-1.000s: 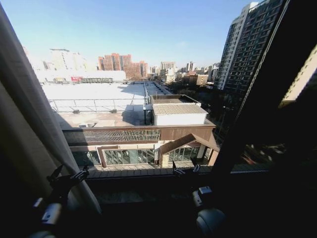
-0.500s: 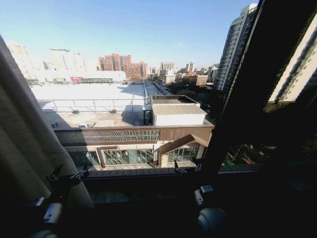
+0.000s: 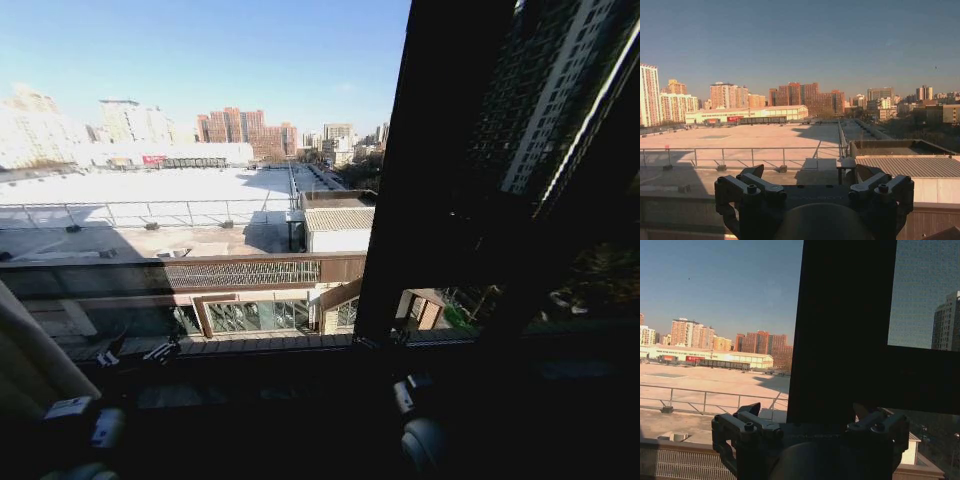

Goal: Open the curtains by pulling them apart, changing their state from closed to fully open.

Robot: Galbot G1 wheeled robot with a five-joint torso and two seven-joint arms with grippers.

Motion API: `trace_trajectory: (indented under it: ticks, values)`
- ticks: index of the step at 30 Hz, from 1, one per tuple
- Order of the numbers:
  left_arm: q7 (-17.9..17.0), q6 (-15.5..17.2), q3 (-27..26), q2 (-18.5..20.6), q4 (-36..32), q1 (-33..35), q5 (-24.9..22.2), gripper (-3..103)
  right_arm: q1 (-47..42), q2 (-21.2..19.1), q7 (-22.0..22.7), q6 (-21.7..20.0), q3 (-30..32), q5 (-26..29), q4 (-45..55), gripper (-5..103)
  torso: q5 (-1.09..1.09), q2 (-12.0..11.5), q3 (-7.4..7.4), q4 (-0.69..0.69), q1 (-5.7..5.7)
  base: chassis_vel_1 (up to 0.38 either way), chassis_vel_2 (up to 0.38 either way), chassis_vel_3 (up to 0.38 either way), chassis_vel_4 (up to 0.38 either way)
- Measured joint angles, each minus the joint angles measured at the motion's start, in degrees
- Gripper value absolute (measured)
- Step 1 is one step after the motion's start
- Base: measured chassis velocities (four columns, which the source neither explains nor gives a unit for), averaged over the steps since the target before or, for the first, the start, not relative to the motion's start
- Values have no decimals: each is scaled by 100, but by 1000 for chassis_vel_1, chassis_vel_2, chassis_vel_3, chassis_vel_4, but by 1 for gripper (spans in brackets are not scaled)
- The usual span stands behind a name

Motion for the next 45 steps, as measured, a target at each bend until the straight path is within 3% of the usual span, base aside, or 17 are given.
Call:
trace_trajectory:
  ticks: [20,45]
  values:
    - [160,-28,47,-62,30,0,118,100,-3,6,1,12,30,9,-20,100,-3,1,-1,2,-2,-69,-389,62,389]
    - [355,-292,59,-132,99,112,288,100,-38,63,3,30,-16,-15,-74,100,-4,1,-1,2,0,-62,-384,65,386]
